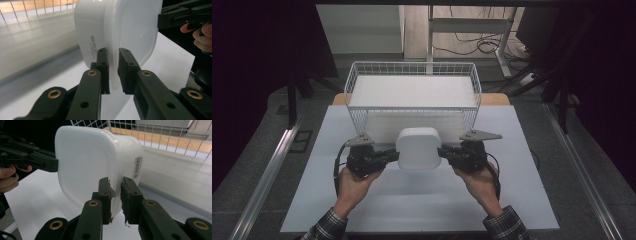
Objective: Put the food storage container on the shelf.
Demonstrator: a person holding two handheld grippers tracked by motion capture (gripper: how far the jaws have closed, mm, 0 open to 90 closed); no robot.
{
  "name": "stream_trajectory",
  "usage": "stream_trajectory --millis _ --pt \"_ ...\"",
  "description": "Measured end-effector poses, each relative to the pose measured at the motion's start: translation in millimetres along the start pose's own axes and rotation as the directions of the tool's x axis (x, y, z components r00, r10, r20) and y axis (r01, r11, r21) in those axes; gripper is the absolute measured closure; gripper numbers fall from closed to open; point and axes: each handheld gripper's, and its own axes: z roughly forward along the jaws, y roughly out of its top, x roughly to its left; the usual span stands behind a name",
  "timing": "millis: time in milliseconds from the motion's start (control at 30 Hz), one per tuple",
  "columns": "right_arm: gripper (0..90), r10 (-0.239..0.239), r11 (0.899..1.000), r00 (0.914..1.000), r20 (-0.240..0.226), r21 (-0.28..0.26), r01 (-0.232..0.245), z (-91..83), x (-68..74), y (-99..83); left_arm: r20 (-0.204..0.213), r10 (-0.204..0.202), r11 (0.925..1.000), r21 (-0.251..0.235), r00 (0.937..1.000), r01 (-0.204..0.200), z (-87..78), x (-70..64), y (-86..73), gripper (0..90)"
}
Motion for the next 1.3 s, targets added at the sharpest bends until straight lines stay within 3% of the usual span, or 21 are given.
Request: stream_trajectory --millis 733,1000,1300 --pt "78.0 -0.025 0.997 0.9997 0.0 -0.078 0.025 -10.0 -0.1 69.3 -0.045 0.058 0.9967 -0.053 0.9973 -0.061 -27.2 1.9 69.7 80.0" --pt "77.9 -0.023 0.993 0.9997 0.001 -0.117 0.023 -8.8 -4.8 103.5 -0.038 0.036 0.9955 -0.086 0.9986 -0.04 -33.8 11.6 98.2 80.0" --pt "77.6 -0.004 0.991 0.9999 0.013 -0.132 0.006 -4.0 -13.2 130.0 -0.044 0.038 0.9954 -0.086 0.9983 -0.042 -32.5 24.8 130.5 79.7"
